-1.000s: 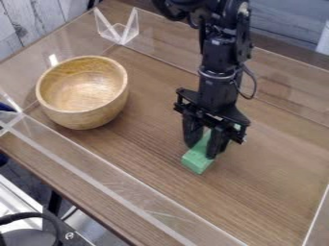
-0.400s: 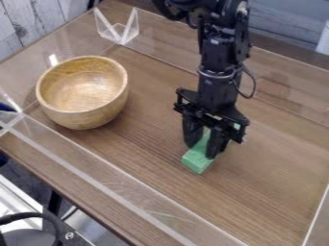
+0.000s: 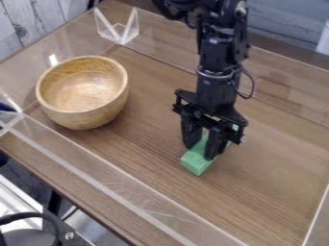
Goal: Put the green block in the brown bowl
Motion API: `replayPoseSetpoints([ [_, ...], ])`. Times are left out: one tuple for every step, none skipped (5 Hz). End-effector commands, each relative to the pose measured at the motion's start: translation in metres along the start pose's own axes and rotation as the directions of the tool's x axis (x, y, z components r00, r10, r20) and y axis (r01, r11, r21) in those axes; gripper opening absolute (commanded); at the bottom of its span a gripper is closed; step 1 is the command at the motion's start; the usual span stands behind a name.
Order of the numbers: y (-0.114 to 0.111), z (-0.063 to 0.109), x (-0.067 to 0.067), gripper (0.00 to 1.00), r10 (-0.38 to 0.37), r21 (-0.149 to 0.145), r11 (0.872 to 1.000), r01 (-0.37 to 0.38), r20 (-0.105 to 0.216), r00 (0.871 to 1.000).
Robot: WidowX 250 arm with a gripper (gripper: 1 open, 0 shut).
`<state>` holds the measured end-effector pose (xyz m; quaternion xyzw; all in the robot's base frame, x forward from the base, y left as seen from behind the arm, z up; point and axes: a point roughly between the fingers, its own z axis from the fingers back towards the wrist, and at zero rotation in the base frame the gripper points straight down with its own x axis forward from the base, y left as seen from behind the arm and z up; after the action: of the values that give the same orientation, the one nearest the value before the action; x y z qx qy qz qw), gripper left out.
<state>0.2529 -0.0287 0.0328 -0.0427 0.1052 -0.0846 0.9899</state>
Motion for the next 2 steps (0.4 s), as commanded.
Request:
replayPoseSetpoints([
  [0.0009,0.026,0.0078,0.0,-0.005,0.001,1.0,0.005,0.086,0.996],
  [0.001,0.0305,0.0061,0.0,-0.008,-0.004,1.0,0.008,0.089,0.996],
])
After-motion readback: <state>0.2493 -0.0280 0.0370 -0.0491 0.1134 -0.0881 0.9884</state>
